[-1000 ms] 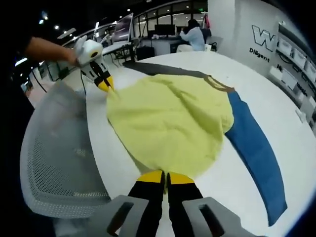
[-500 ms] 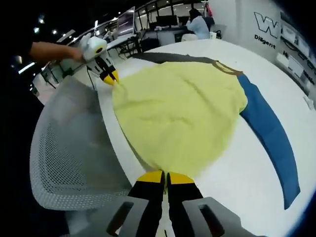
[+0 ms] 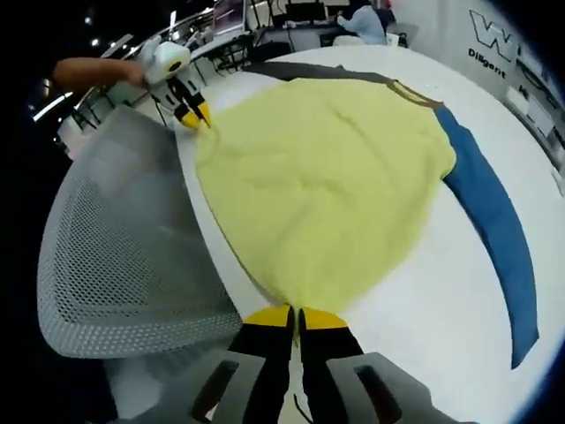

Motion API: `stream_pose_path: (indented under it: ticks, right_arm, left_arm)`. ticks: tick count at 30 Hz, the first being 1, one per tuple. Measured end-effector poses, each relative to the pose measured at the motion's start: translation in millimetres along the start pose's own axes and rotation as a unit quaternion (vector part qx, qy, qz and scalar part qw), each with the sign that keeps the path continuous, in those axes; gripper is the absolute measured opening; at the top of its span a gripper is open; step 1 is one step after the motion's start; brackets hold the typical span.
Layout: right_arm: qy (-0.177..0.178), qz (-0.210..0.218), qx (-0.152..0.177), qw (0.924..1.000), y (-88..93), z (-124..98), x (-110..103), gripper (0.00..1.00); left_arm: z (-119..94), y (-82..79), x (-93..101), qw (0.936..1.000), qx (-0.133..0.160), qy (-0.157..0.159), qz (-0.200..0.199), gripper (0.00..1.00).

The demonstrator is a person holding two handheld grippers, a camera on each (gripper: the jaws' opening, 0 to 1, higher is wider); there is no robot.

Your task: Fold the garment on the visible template until the final outline fits inside the template.

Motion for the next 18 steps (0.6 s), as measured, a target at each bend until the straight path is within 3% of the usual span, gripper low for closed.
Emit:
stream_pose_path:
  ticks: [8,11,18]
  right_arm:
    - [-0.002,-0.022,0.002,0.9997,3.4,3.0,-3.0,0.0]
    - [-0.004,-0.04,0.002,0.9992,4.9,2.6,-4.9,0.0]
    - [-0.036,-0.048,0.017,0.9981,2.3,1.4,-16.3,0.1]
  left_arm:
    - [-2.3,2.1,5.9,0.9997,0.017,-0.002,0.015,0.15]
    - [-3.6,3.6,10.5,0.9995,0.016,0.011,0.023,0.23]
    - [-8.0,9.0,11.3,0.9992,0.003,0.025,0.032,0.31]
Point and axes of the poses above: the point that each gripper's makers call its tool centre point, and the gripper's own axes: z roughly forward along the fingers, x roughly to its right, y roughly out of its underside, the point moved 5 cm from there along -z, roughly backward along the fingers, and after that the axes turned 1 degree about x, right-handed, at the moved point
